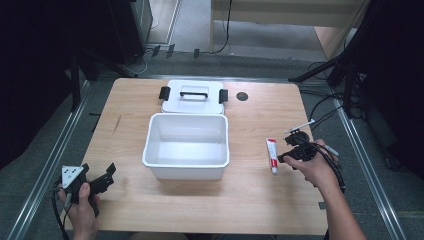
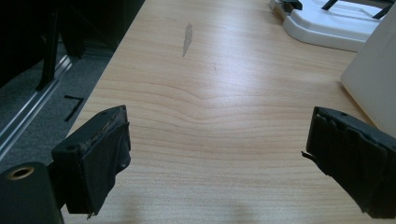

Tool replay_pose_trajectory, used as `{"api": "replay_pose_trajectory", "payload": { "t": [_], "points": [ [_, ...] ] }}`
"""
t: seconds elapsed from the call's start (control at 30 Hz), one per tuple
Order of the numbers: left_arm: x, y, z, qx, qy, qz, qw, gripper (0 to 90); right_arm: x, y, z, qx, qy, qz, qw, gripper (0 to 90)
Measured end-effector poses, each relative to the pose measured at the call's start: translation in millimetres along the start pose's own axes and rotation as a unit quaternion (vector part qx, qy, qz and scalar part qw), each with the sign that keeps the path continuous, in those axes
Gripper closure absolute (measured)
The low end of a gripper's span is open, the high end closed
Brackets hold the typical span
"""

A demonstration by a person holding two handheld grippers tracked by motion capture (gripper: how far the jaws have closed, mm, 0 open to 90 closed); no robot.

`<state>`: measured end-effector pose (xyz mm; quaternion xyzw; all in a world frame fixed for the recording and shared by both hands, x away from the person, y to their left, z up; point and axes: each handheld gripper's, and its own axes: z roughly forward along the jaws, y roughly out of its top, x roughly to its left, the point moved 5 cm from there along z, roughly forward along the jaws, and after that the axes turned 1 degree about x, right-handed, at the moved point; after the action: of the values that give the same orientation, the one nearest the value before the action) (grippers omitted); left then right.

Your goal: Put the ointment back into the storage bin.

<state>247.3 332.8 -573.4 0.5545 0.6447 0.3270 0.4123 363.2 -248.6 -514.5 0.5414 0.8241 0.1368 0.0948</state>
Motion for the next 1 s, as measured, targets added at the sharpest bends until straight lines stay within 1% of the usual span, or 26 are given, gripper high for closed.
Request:
{"api": "replay_pose_trajectory", "payload": {
  "t": [0.03, 0.1, 0.2, 0.23, 0.3, 0.37, 0.43, 0.5, 0.53, 0.57, 0.6, 0.7, 0.77, 0.83, 0.87, 0.97, 1.0],
  "points": [
    [0.1, 0.0, 0.0, 0.001, 0.0, 0.001, 1.0, 6.9, 0.9, 1.3, 0.3, 0.003, 0.001, -0.003, 1.0, 51.2],
    [0.2, -0.1, 0.0, 0.002, -0.001, 0.001, 1.0, 6.9, 3.0, 4.9, 1.4, 0.015, 0.002, 0.001, 0.9999, 52.0],
    [0.4, 0.0, 0.0, 0.002, -0.002, 0.0, 1.0, 6.9, 5.8, 10.4, 2.5, 0.035, 0.012, 0.012, 0.9992, 52.4],
    [0.4, 0.0, 0.1, 0.002, -0.002, 0.0, 1.0, 6.9, 6.9, 12.2, 2.9, 0.042, 0.018, 0.024, 0.9987, 52.3],
    [0.3, 0.0, 0.5, 0.002, -0.003, -0.003, 1.0, 6.9, 8.3, 15.9, 3.4, 0.06, 0.026, 0.039, 0.9971, 53.9],
    [0.2, 0.0, 0.6, 0.002, -0.003, -0.002, 1.0, 6.9, 10.0, 18.4, 3.8, 0.072, 0.033, 0.051, 0.9956, 57.7],
    [0.1, 0.0, 0.7, 0.003, -0.003, -0.002, 1.0, 7.0, 11.0, 21.3, 4.6, 0.08, 0.041, 0.058, 0.9943, 57.7],
    [0.2, 0.0, 0.6, 0.004, -0.002, -0.001, 1.0, 6.9, 11.9, 23.7, 6.2, 0.087, 0.043, 0.057, 0.9936, 55.5],
    [0.2, 0.0, 0.7, 0.004, -0.002, -0.001, 1.0, 6.9, 12.1, 25.0, 7.2, 0.091, 0.039, 0.057, 0.9935, 54.8],
    [0.3, 0.0, 0.8, 0.004, -0.002, -0.001, 1.0, 6.9, 12.2, 26.1, 8.2, 0.095, 0.036, 0.055, 0.9933, 54.1],
    [0.4, 0.0, 0.8, 0.005, -0.002, -0.001, 1.0, 6.9, 12.3, 26.9, 9.2, 0.098, 0.039, 0.05, 0.9932, 51.4],
    [0.3, 0.0, 0.9, 0.005, -0.003, -0.001, 1.0, 7.0, 12.8, 31.2, 11.9, 0.104, 0.039, 0.049, 0.9927, 50.6],
    [0.3, -0.1, 1.0, 0.006, -0.004, -0.001, 1.0, 7.0, 13.3, 34.4, 13.8, 0.105, 0.039, 0.05, 0.9925, 51.9],
    [0.3, -0.1, 1.1, 0.006, -0.005, -0.002, 1.0, 7.0, 13.9, 37.1, 16.4, 0.112, 0.033, 0.048, 0.992, 53.2],
    [0.4, -0.1, 1.2, 0.007, -0.005, -0.002, 1.0, 7.0, 14.4, 38.4, 17.7, 0.115, 0.032, 0.048, 0.9917, 53.7],
    [0.3, -0.1, 1.3, 0.008, -0.006, -0.002, 0.9999, 6.9, 16.5, 41.0, 22.2, 0.129, 0.035, 0.058, 0.9894, 54.6],
    [0.4, -0.1, 1.4, 0.009, -0.006, -0.001, 0.9999, 6.9, 17.6, 41.1, 24.7, 0.137, 0.031, 0.065, 0.988, 55.1]
  ]
}}
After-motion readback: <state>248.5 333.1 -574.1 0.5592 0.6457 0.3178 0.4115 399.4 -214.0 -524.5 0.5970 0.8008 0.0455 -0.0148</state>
